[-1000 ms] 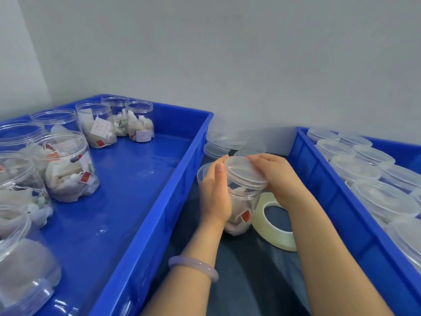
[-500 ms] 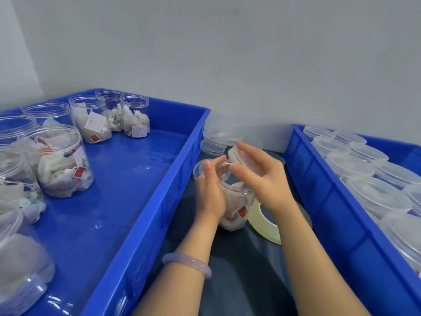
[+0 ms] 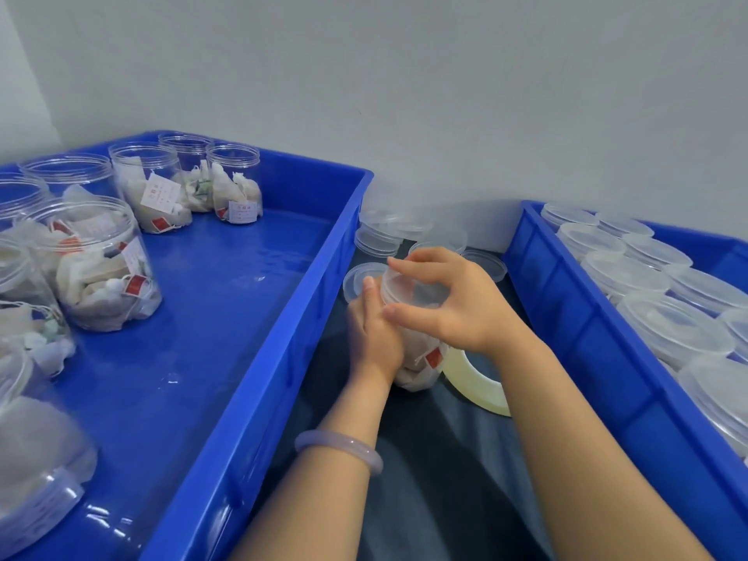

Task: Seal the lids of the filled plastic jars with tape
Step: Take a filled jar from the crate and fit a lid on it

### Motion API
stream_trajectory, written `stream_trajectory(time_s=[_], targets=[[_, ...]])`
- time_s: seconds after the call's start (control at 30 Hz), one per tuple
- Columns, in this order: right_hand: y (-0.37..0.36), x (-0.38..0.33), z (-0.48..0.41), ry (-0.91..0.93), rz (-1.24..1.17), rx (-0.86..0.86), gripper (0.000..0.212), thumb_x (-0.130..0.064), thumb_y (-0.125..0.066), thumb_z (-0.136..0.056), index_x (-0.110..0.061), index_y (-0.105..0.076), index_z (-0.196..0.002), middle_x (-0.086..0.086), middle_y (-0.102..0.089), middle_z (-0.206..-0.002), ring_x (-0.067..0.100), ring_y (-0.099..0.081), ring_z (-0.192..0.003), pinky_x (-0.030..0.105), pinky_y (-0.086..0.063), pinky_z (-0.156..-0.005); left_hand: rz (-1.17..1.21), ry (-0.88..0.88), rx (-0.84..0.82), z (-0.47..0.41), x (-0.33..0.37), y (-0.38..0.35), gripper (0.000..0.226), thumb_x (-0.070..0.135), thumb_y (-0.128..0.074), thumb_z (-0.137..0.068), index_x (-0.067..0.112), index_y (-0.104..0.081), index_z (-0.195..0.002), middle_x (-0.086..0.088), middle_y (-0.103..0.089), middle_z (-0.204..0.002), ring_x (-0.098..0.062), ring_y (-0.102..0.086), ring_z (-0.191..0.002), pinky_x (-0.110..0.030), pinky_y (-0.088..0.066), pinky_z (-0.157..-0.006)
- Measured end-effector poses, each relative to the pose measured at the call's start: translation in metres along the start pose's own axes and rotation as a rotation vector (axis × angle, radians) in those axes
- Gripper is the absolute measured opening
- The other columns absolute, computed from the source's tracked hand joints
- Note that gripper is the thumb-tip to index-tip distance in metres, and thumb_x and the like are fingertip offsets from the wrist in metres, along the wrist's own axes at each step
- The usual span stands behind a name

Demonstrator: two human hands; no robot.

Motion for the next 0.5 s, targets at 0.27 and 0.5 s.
stream_trajectory(time_s=[0.27, 0.5], targets=[[0.001, 0.004, 0.002, -0.080, 0.100, 0.090, 0.056, -0.055, -0.069, -0.074, -0.036, -0.060, -0.126, -0.012, -0.054, -0.123, 0.006, -0.046, -0.118, 0.021, -0.031, -0.086, 0.054, -0.018, 0.055, 0.003, 0.006, 0.001, 0.057, 0.020, -0.023, -0.106, 0.021, -0.059, -0.062, 0.012, -0.059, -0.050, 0.004, -0.052, -0.051, -0.012, -0.040, -0.052], [0.002, -0.001, 0.010, -0.185, 0.261, 0.279, 0.058, -0.067, -0.058, -0.075, -0.031, -0.062, -0.121, -0.003, -0.057, -0.122, 0.017, -0.048, -0.117, 0.025, -0.032, -0.080, 0.017, -0.015, 0.099, 0.001, 0.004, 0.005, 0.051, 0.012, -0.032, -0.104, 0.017, -0.038, -0.054, 0.014, -0.043, -0.039, 0.003, -0.036, -0.040, -0.015, -0.033, -0.043]])
Point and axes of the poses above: each hand's wrist, its own z-axis away from the middle knuckle, its own y-axis out of the back of the hand, x = y × z, the point moved 10 cm from there along -z, towards the middle knuckle
